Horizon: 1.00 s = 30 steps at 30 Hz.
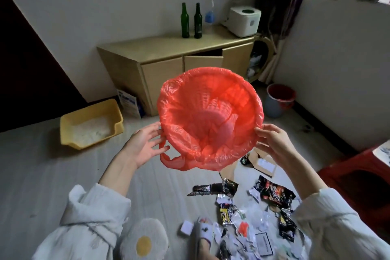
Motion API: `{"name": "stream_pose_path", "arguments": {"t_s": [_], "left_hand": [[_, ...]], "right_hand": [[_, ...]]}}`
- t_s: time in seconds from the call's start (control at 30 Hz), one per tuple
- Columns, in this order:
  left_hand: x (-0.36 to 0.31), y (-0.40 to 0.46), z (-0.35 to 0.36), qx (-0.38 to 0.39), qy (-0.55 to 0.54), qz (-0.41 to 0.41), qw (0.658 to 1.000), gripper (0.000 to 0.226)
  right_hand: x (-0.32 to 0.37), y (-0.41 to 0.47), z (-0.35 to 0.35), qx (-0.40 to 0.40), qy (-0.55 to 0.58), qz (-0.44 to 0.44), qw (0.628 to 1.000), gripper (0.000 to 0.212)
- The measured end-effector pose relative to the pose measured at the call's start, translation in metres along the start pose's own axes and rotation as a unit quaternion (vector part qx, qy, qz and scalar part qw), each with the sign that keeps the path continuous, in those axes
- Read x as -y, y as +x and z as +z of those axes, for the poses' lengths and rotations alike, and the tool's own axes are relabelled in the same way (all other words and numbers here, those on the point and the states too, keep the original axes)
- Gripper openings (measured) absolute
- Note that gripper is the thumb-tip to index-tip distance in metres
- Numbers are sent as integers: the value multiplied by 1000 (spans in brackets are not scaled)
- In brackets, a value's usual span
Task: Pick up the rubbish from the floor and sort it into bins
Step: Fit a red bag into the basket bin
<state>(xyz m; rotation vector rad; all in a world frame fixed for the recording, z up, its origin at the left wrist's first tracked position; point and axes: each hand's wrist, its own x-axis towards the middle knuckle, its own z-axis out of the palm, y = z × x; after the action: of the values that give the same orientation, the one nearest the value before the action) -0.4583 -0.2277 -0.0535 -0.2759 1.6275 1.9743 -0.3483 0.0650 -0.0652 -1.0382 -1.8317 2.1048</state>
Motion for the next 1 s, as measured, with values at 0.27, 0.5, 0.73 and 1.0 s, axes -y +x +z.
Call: {"name": "stream_pose_path", "arguments": {"t_s": [0.27, 0.5, 0.73, 1.0], "left_hand": [[-58, 158, 57, 20, 71, -35, 997, 15], [-85, 251, 87, 10, 112, -30, 993, 20], [-82, 328, 90, 18, 147, -48, 988, 25], [17, 478, 76, 41, 223, -65, 972, 25]], "right_hand": [[25, 148, 15, -28, 24, 57, 998, 4], [49, 224, 27, -56, 43, 69, 995, 6], [29, 279, 47, -90, 81, 98, 988, 6], [-106, 350, 69, -189, 130, 138, 963, 8]]}}
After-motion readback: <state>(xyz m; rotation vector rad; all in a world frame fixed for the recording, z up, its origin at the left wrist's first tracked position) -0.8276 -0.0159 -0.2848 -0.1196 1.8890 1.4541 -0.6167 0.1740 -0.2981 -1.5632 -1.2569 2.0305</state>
